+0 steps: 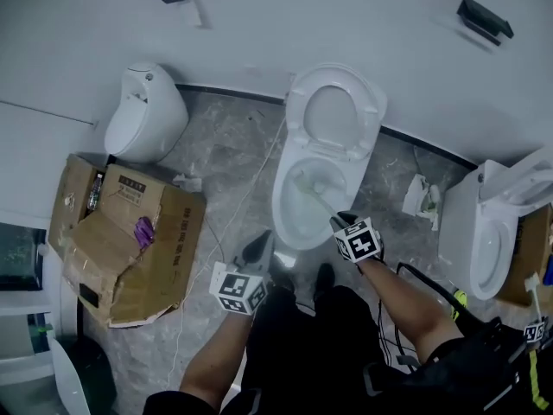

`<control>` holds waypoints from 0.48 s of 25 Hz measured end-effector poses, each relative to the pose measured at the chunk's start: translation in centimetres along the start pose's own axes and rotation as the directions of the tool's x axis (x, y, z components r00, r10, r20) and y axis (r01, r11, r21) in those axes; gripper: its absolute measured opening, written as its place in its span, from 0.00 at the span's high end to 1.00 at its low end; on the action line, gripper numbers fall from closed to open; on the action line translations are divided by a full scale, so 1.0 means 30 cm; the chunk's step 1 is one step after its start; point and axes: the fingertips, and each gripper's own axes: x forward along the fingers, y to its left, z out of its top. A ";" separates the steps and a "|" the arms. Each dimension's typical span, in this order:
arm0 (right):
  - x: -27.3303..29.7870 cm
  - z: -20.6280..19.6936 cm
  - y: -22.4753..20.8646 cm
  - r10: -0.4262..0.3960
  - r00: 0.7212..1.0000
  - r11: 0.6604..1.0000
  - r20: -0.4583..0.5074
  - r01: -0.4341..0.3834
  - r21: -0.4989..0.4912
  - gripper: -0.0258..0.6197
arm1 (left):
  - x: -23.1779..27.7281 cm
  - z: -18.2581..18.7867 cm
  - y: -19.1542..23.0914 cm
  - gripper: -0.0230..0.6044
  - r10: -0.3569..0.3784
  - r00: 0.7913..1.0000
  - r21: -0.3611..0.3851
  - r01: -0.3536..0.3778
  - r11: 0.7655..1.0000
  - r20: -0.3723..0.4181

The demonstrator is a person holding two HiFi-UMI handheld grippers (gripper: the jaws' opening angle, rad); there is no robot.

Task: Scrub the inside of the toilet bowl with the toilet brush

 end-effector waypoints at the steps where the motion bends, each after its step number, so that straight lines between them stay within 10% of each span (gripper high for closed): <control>1: -0.016 0.014 0.005 -0.004 1.000 1.000 0.010 0.004 -0.002 0.82 | -0.013 0.017 0.002 0.95 0.002 1.000 0.005 -0.002 1.000 0.008; 12: -0.206 0.162 0.112 -0.037 0.995 0.999 0.097 0.039 -0.022 0.82 | -0.130 0.171 0.059 0.95 -0.011 0.998 0.047 0.008 0.999 0.067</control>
